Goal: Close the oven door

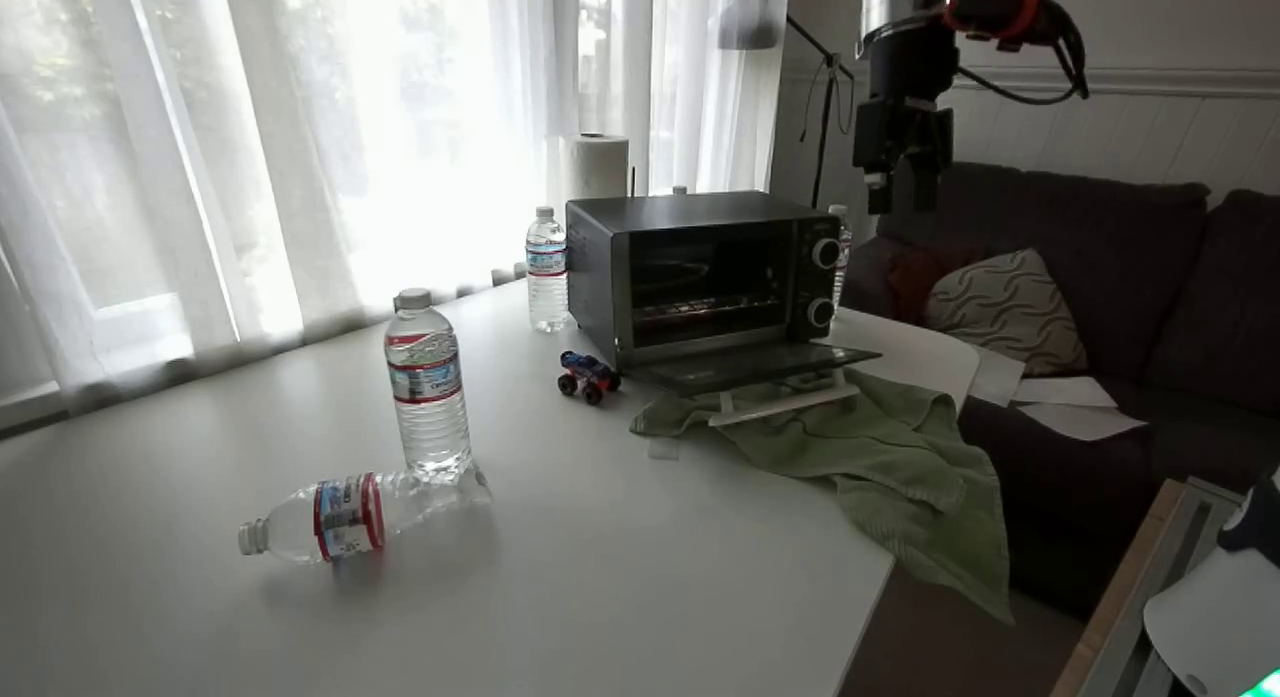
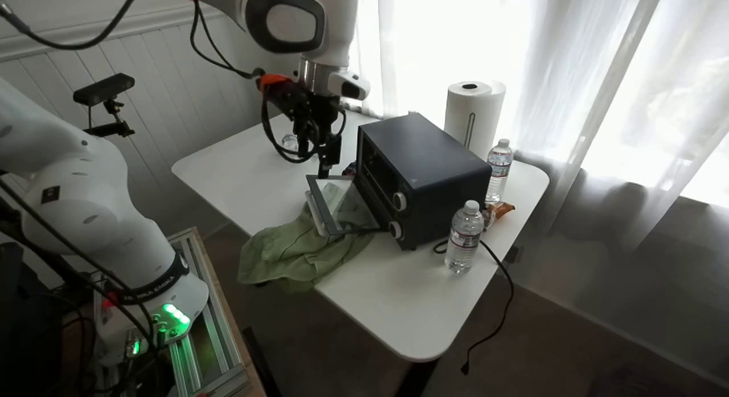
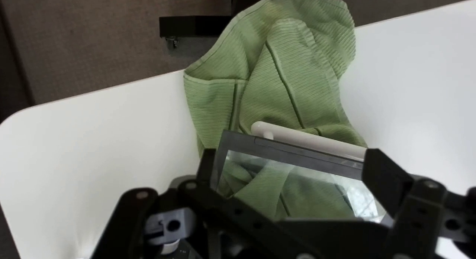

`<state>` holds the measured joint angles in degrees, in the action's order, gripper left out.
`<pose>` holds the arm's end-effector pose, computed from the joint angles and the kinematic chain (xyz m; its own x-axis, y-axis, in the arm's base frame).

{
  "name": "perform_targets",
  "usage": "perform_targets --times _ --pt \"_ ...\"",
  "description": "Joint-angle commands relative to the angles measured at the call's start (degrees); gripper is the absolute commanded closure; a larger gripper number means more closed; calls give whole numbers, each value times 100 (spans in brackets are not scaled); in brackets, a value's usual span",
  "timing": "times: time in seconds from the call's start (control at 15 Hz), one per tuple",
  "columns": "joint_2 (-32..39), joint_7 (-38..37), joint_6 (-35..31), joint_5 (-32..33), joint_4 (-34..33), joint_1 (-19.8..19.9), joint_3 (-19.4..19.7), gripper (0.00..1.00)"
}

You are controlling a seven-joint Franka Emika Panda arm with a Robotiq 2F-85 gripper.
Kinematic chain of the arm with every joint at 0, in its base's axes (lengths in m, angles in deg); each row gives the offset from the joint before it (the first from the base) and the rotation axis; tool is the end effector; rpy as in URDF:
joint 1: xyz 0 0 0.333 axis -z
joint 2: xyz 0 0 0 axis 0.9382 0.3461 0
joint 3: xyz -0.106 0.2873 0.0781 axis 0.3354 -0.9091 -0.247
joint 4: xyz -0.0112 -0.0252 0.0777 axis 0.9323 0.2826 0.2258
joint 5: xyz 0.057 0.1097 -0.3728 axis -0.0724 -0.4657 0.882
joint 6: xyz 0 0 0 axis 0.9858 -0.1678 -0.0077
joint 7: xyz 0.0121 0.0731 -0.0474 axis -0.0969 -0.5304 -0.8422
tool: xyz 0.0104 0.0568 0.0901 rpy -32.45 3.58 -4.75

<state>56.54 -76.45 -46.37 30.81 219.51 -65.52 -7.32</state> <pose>0.3996 -0.0752 0.4072 0.9721 -0.0209 -0.2336 -0.0330 -0.9983 -0.0483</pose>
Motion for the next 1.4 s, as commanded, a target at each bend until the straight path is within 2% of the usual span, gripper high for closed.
perform_targets --times 0.0,0.13,0.27,0.33,0.47,0.73,1.33 --pt "-827 -903 -983 -315 1167 25 -186 0" --pt "-976 -1322 -1708 -270 1637 62 -313 0" --pt "-1029 -1700 -2036 -292 1884 54 -430 0" --pt "-662 -1346 -1688 -209 1466 34 -321 0" --pt "-753 -1550 -1913 -212 1692 37 -398 0" --pt "-822 -1612 -1938 -214 1736 45 -413 0" --pt "163 -2311 -2903 -140 1733 -176 -1035 0"
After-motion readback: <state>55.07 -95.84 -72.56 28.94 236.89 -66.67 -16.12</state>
